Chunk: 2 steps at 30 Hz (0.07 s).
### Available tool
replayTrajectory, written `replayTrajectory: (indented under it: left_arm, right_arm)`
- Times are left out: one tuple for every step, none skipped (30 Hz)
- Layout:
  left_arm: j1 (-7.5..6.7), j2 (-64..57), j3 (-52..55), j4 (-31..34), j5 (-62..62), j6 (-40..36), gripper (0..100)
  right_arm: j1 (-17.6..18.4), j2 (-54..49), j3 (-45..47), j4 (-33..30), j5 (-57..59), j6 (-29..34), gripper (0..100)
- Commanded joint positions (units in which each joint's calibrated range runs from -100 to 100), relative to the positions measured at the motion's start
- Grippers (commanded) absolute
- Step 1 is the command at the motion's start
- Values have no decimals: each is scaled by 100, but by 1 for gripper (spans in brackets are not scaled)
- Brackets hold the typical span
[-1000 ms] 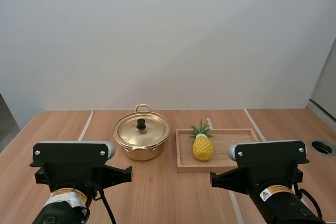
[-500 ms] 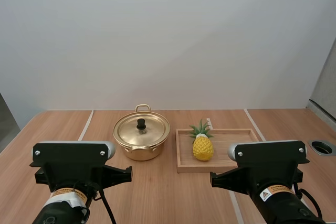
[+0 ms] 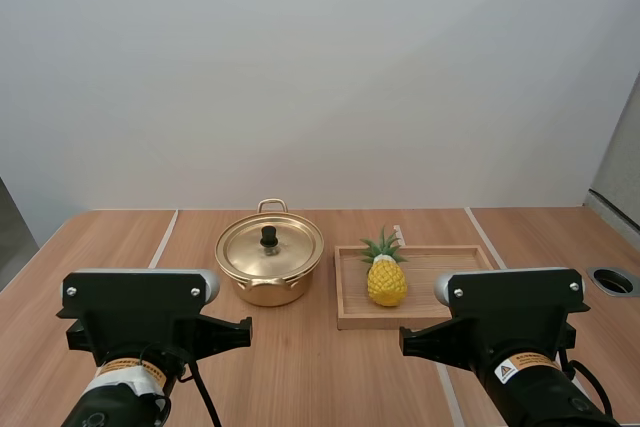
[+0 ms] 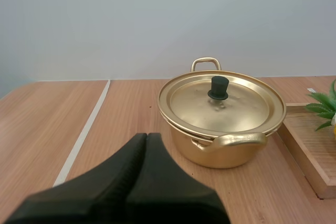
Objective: Open the pot, put the grape inside, and close it
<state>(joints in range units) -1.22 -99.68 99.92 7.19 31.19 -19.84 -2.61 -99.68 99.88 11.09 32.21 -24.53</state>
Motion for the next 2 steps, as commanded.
replayTrajectory:
  left_arm:
    - [3, -32, 8, -91, -116, -71, 0]
    - [3, -32, 8, -91, -116, -71, 0]
  right_arm:
    - [-20, -32, 12, 27, -109, -8, 0]
    - [-20, -32, 12, 27, -109, -8, 0]
